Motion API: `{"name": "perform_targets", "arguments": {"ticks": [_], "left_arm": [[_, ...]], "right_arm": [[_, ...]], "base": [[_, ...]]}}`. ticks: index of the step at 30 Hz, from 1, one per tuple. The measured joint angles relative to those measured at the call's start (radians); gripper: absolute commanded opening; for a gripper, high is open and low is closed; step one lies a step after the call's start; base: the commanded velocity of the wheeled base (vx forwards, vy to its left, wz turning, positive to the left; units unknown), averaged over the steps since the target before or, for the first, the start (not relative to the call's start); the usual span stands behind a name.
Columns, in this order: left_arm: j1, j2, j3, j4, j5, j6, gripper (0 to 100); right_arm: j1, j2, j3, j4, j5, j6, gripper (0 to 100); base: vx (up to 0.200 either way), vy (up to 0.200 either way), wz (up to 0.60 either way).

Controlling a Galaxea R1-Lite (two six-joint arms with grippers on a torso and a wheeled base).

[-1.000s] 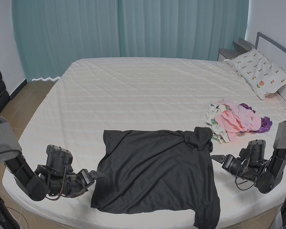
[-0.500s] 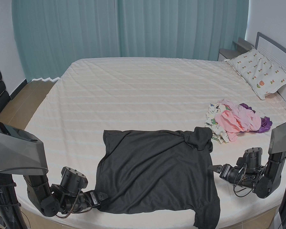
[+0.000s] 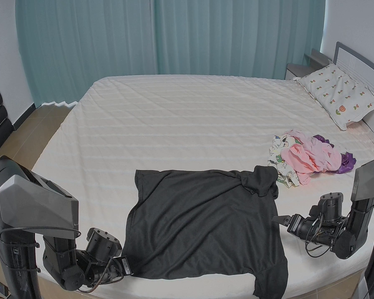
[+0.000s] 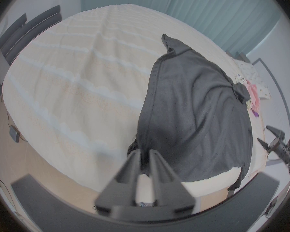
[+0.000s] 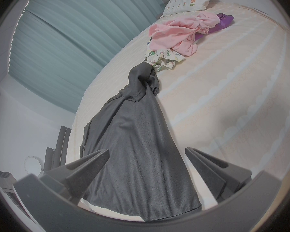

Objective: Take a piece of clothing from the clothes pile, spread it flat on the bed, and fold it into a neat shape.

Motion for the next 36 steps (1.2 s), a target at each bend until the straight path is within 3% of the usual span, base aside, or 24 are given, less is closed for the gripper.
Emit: {"name": "perform_targets", "arguments": {"ticks": [6, 17, 27, 36], "left_arm": [[0.002, -0.001, 0.070, 0.003, 0.006, 0.141, 0], [0.026, -0.073, 0.160, 0.111, 0.084, 0.300, 0], [0.229, -0.112, 0.166, 0.127, 0.139, 0.466, 0], [0.357, -0.119, 0.123, 0.233, 0.146, 0.519, 0]], "right_arm": [[0.000, -0.001, 0.006, 0.000, -0.001, -0.020, 100], [-0.002, -0.001, 0.017, 0.000, -0.003, -0.048, 100], [-0.003, 0.006, 0.011, 0.000, -0.004, -0.060, 100], [0.002, 0.035, -0.011, 0.000, -0.010, -0.062, 100]], "base": [[0.000, 0.000, 0.00], [0.000, 0.000, 0.00], [0.000, 0.000, 0.00], [0.000, 0.000, 0.00]]}}
